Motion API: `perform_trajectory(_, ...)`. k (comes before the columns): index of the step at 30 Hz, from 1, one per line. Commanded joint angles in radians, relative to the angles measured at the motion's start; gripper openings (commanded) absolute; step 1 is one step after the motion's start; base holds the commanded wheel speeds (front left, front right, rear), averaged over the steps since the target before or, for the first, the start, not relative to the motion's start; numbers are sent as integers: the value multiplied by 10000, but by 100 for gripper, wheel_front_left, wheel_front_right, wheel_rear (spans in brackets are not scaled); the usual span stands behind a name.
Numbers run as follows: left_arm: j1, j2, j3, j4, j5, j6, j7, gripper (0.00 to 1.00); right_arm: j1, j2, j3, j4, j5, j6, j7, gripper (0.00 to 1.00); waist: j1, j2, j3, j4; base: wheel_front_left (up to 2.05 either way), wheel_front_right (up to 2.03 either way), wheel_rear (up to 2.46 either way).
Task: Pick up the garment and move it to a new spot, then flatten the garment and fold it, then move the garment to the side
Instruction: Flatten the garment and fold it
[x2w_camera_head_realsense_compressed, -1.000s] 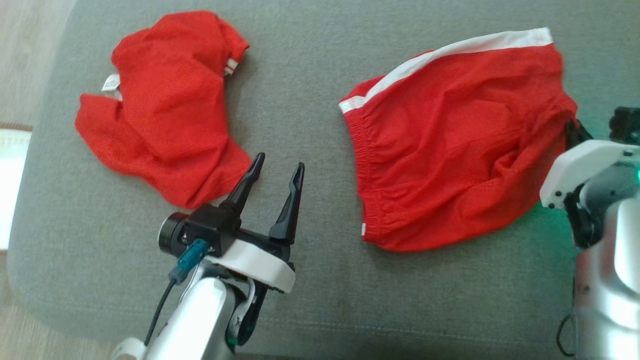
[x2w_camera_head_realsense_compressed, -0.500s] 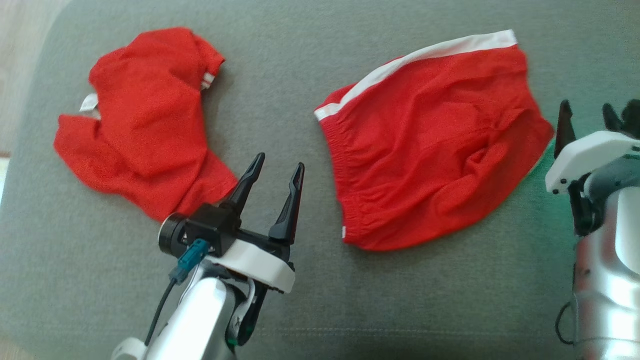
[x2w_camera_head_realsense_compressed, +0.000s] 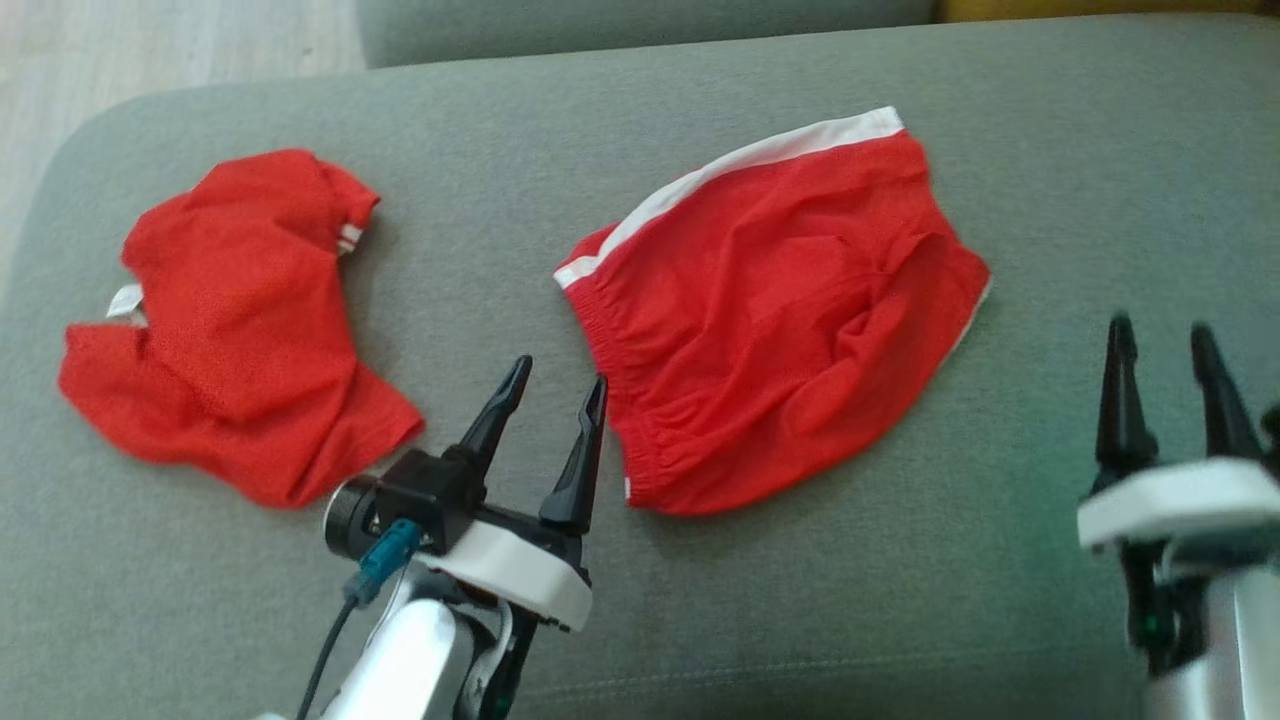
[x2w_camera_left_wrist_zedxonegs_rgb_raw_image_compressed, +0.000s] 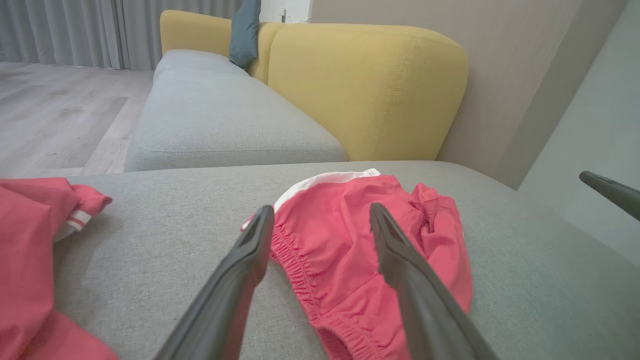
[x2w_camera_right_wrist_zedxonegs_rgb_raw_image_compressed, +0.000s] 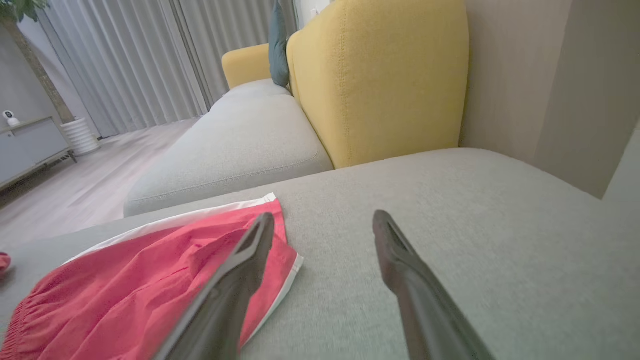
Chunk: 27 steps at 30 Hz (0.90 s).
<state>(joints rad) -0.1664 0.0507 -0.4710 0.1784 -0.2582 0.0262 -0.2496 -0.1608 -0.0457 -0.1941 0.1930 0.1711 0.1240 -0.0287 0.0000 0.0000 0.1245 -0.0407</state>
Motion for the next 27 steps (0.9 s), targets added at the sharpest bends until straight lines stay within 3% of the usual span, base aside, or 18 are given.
perform_trajectory(1,-217,-5,279,-273,6,-22,-122,100,17,-45,363,-543,236,67,-210,100,0,0,-62,-132,0,0,0)
perform_trajectory(10,-241,173,-369,1197,529,-624,-118,100,381,-45,719,-1218,480,67,-356,100,0,0,138,-486,0,0,0)
perform_trajectory(18,-685,724,-1245,2346,1082,-1187,-97,100,326,-45,728,-1194,500,67,-404,100,0,0,418,-586,0,0,0)
perform_trajectory(27,-1497,1179,-1989,2987,2039,-1244,-109,100,129,-45,801,-1099,517,67,-462,100,0,0,687,-743,0,0,0)
